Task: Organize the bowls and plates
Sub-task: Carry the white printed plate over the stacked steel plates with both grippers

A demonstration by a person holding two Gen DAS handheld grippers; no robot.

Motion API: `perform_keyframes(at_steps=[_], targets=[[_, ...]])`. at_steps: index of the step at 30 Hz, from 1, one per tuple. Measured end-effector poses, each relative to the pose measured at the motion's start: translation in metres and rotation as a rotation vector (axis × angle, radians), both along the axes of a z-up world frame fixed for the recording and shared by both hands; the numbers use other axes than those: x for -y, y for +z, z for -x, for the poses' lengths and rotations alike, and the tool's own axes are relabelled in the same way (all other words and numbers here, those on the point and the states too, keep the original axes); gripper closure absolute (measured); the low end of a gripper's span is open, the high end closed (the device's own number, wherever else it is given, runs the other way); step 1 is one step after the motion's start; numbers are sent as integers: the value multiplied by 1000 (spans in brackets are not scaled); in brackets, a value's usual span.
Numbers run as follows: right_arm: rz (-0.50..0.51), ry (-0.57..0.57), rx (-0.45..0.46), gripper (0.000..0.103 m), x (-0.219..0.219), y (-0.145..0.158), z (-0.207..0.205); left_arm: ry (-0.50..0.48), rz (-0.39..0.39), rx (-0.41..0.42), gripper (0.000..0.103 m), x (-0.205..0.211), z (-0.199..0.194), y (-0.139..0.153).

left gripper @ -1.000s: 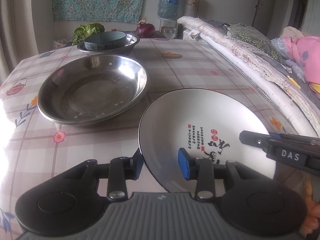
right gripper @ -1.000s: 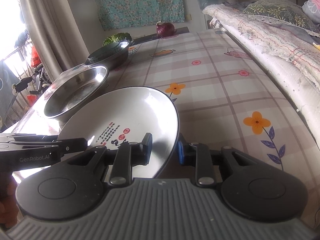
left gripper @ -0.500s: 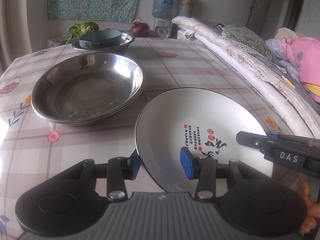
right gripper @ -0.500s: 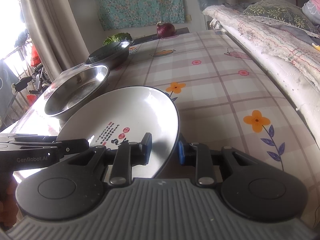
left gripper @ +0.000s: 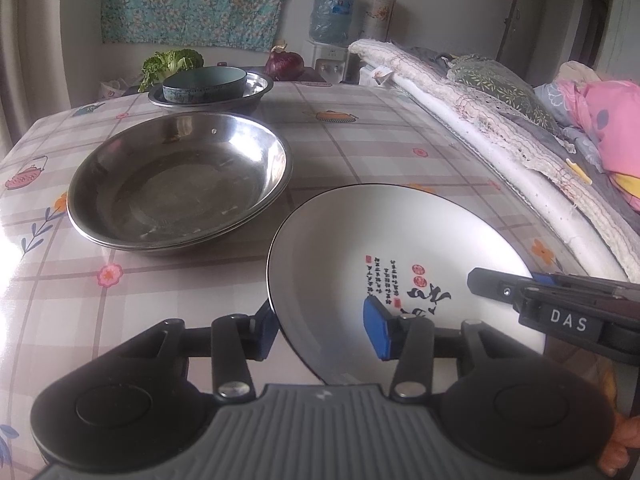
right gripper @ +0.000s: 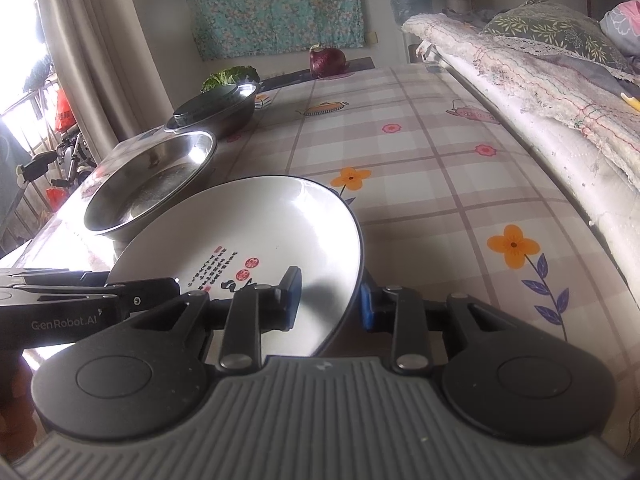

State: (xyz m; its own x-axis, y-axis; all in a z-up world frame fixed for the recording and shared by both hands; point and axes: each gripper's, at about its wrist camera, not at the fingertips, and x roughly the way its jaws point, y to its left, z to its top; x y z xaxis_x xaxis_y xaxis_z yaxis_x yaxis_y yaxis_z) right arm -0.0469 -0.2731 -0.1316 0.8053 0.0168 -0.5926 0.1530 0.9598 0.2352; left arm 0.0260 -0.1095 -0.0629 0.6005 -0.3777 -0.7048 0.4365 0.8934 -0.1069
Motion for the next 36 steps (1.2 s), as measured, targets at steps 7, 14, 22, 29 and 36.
perform_keyframes(at_steps=[7, 14, 22, 29, 36], targets=[[7, -3, 11, 74, -1, 4, 2, 2, 6, 7, 57, -1, 1, 3], [5, -8, 16, 74, -1, 6, 2, 5, 11, 11, 57, -1, 2, 5], [7, -13, 26, 74, 1, 9, 5, 3, 22, 17, 57, -2, 3, 8], [11, -19, 36, 74, 2, 13, 8, 0, 33, 26, 57, -1, 6, 12], [11, -24, 44, 74, 3, 17, 10, 0, 44, 35, 57, -2, 7, 16]])
